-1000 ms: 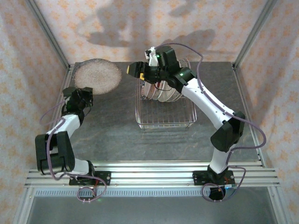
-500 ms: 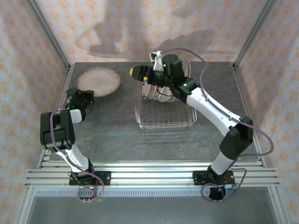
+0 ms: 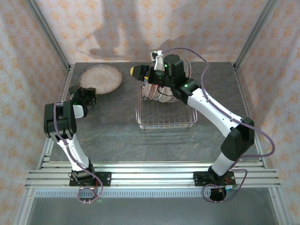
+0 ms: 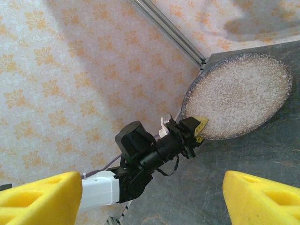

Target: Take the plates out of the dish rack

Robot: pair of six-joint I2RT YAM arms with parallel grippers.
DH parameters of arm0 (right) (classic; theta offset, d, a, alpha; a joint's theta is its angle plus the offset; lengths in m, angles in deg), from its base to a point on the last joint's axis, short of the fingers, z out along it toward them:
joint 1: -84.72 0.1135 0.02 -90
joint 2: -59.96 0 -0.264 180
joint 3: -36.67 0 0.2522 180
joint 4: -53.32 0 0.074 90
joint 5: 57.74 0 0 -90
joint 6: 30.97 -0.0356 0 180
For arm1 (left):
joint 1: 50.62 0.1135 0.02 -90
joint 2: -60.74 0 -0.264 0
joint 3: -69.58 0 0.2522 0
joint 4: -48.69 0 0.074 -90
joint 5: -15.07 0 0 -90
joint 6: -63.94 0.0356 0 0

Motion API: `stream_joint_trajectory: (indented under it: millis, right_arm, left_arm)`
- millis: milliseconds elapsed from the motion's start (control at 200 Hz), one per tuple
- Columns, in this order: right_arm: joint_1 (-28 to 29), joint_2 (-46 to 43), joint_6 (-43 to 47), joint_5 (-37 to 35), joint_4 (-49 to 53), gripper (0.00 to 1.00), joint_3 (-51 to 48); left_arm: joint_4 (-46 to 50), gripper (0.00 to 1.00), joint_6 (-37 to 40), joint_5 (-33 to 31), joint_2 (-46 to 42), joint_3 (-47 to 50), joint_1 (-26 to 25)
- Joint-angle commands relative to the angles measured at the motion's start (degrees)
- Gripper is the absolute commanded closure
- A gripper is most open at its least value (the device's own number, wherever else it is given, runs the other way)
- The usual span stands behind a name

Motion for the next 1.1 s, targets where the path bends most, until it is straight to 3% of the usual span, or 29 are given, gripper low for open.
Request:
stream_joint_trajectory:
  millis: [0, 485, 726, 796, 906, 1091]
  right_arm:
    - [0.1, 0.0, 1.9, 0.6, -0.7, 0.22, 2.1]
    - [0.1, 2.0, 3.7, 1.1, 2.4, 0.21, 5.6]
    - [0.1, 4.8, 4.7, 2.5, 9.2, 0.21, 10.9]
    - [0.2, 5.7, 4.9, 2.1, 11.5, 0.2, 12.6]
    - [0.1, 7.1, 5.3, 2.8, 14.2, 0.2, 15.4]
    - [0.0, 7.5, 5.2, 2.5, 14.7, 0.2, 16.5]
  left_arm:
    - [-16.3, 1.0, 0.2, 3.4, -1.4, -5.3, 0.8]
    - [-14.8, 1.0, 0.0, 3.3, 3.2, -7.3, 0.8]
    - [-12.5, 1.0, 0.3, 3.1, 3.9, -7.5, 0.8]
    - [-10.8, 0.86, 0.4, 3.1, 4.0, -7.7, 0.9]
    - [-8.1, 0.74, 0.8, 2.7, 3.5, -7.6, 0.9]
    - [-6.5, 0.63, 1.0, 2.6, 3.2, -7.3, 0.9]
